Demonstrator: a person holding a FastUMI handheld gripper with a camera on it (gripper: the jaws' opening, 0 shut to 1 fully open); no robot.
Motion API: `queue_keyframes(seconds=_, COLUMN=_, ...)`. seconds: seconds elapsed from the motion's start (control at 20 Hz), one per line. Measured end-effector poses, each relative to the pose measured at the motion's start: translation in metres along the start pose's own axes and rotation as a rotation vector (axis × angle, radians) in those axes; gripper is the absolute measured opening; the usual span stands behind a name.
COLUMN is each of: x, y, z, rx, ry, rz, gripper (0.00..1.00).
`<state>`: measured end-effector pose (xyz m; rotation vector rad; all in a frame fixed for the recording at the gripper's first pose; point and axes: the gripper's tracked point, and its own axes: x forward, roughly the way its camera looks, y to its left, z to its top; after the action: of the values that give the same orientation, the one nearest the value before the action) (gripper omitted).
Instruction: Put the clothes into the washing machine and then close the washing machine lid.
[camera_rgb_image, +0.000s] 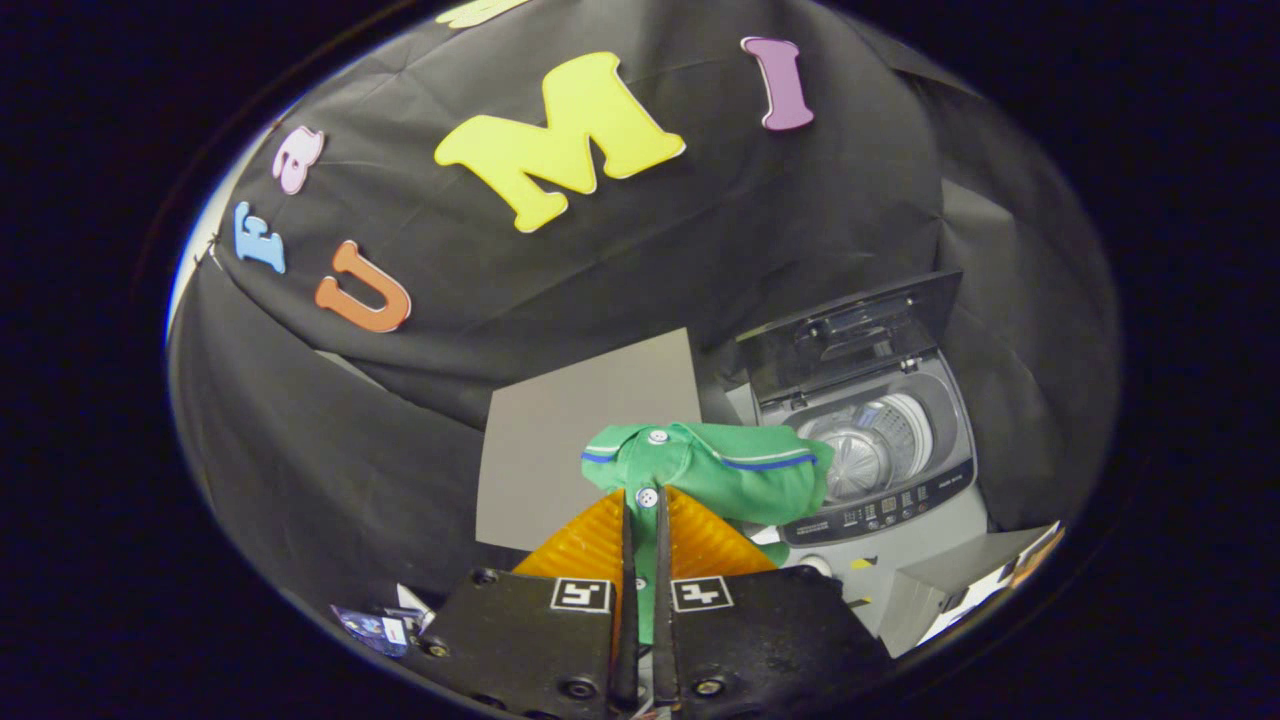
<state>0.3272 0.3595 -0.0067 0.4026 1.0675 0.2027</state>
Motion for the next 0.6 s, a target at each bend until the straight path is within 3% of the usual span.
queue_keyframes(seconds=0.6, x=-0.001, y=-0.032, z=0.025, rx=0.007, ry=-0.044, rz=0.005, gripper=0.09)
